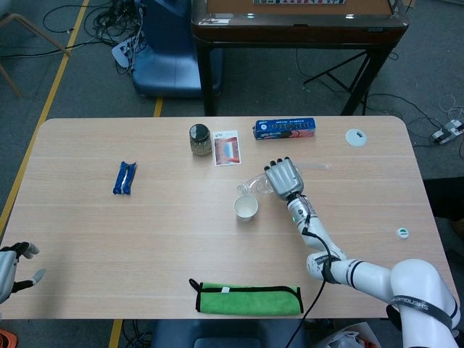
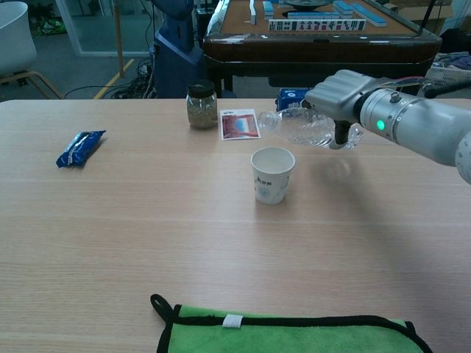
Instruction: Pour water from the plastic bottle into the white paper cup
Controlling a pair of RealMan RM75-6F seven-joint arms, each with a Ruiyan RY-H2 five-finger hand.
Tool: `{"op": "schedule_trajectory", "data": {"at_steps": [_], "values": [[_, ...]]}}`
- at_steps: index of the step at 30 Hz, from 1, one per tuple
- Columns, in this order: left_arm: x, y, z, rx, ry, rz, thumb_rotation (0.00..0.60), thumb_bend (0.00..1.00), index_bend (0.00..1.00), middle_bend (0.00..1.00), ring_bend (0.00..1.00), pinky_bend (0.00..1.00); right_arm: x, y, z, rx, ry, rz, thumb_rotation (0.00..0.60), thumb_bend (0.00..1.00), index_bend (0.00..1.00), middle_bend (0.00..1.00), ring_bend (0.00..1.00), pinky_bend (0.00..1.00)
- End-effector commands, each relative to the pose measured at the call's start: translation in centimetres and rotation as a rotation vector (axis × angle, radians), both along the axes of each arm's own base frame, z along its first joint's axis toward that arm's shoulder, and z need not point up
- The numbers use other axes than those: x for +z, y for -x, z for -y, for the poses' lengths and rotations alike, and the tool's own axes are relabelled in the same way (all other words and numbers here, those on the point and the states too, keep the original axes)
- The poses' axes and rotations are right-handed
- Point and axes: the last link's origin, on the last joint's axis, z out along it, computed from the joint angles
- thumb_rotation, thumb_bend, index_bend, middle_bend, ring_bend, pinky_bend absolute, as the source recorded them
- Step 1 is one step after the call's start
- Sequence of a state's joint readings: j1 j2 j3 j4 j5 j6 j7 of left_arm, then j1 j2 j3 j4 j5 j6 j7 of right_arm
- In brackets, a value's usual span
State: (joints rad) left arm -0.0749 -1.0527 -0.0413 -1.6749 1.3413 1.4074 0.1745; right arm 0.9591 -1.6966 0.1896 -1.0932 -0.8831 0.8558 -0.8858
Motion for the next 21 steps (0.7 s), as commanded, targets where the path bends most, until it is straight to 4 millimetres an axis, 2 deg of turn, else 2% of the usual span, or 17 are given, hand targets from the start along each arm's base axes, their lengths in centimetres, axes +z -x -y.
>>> {"op": "schedule_trajectory", "data": {"at_steps": [1,12,21], "values": [[0.01,0.01,-0.01,0.001,0.0,0.0,0.6,0.18,0.45,0.49,0.48,0.68,-0.2,-0.24,-0.22,0.029,0.01,-0.062,0.6,0.34,0.58,0.57,0.46,0.48],[0.11,-0.04,0.02,0.001,-0.004,0.002,0.6,0.18,0.45,0.49,0.48,0.68,-0.6,-0.41,-0.72,0.087,0.036,-0.186,0.6,0.34,0.58,0.57,0.46,0.48],[0.03,-0.03,0.02,0.001,-0.001,-0.001,0.6,0.18,0.45,0.49,0.48,0.68,-0.12,-0.76,-0.94,0.122,0.066,-0.239,0.6,0.34,0.58,0.57,0.46,0.48]]}}
